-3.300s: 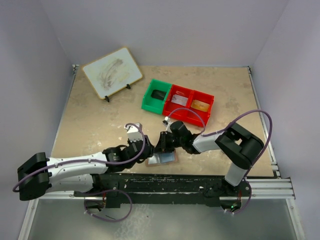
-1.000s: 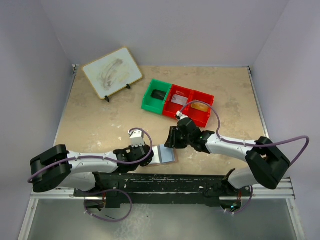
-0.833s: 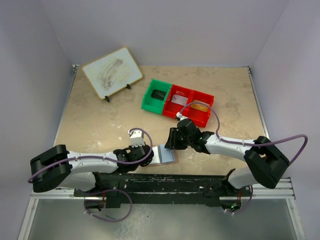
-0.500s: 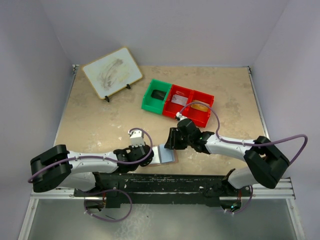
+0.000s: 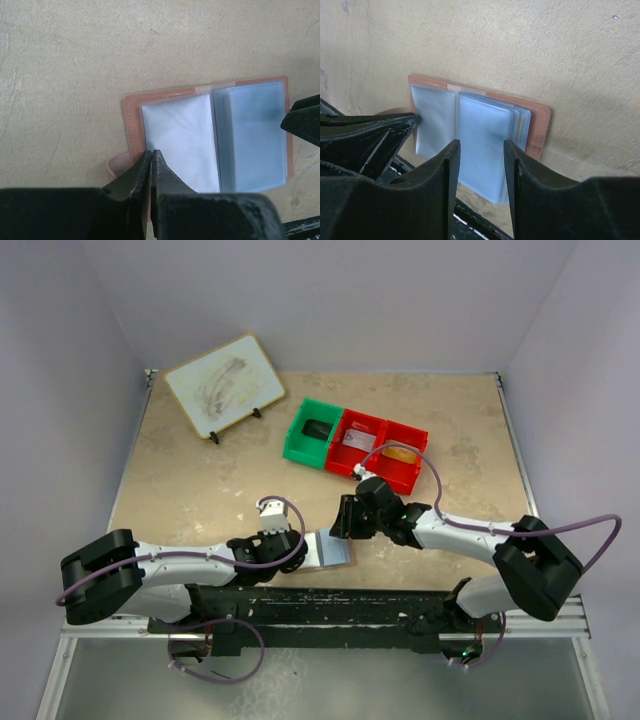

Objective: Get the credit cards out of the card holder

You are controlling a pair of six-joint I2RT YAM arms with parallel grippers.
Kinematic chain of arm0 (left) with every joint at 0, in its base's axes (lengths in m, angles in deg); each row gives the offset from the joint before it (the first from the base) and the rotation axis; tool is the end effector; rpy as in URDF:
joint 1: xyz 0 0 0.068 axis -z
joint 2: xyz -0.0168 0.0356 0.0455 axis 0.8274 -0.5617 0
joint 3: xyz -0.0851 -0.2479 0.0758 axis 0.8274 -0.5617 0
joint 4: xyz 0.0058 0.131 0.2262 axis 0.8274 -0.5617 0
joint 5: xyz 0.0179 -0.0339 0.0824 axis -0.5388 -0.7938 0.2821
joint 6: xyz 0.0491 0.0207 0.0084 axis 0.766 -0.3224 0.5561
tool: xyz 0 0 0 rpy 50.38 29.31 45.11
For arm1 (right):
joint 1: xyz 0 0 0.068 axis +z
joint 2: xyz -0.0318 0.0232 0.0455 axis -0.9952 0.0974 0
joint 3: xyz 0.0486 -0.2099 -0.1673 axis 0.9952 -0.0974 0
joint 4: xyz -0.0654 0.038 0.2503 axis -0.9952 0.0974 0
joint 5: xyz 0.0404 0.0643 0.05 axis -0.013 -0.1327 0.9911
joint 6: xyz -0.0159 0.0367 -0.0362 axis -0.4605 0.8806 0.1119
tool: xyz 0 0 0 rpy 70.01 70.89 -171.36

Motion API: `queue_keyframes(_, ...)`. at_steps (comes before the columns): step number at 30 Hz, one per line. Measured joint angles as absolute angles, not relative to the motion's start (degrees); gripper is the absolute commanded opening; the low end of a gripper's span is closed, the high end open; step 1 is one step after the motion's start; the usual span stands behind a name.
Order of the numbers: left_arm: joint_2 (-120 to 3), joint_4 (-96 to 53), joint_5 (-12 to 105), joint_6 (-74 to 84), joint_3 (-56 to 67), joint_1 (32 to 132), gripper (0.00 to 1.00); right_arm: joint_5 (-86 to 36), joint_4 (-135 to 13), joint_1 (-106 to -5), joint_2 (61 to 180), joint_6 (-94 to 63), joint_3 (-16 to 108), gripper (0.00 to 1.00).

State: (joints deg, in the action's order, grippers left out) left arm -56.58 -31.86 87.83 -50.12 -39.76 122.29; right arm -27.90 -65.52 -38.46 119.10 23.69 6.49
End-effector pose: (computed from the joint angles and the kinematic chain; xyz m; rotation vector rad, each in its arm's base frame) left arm 0.1044 -0.1908 0.1458 -0.2216 2.3460 -0.4063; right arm 0.1901 0.2010 0.1785 -0.0517 2.4366 0.9020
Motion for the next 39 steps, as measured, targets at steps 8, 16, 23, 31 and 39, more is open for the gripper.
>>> queue_keyframes(8, -56.58, -32.1, 87.83, -50.1, -39.59, 122.29, 0.0, -27.33, -65.87, -38.46, 117.26, 24.98, 4.22, 0.43)
queue_keyframes(16, -56.74, -32.26, 87.86, -50.12, -39.5, 122.29, 0.0, -24.4, -67.8, -38.48, 117.15, 25.64, 0.85, 0.41)
queue_keyframes(23, -57.06, -32.32, 87.83, -50.08, -39.17, 122.29, 0.0, -24.86, -66.94, -38.46, 114.59, 26.1, 0.68, 0.43)
queue_keyframes(31, -57.17, -32.32, 87.83, -50.01, -39.13, 122.29, 0.0, -25.45, -66.42, -38.46, 111.01, 26.18, 0.68, 0.43)
queue_keyframes(39, -57.37, -32.3, 87.83, -49.97, -38.99, 122.29, 0.0, -22.72, -68.98, -38.46, 113.35, 26.69, -0.39, 0.42)
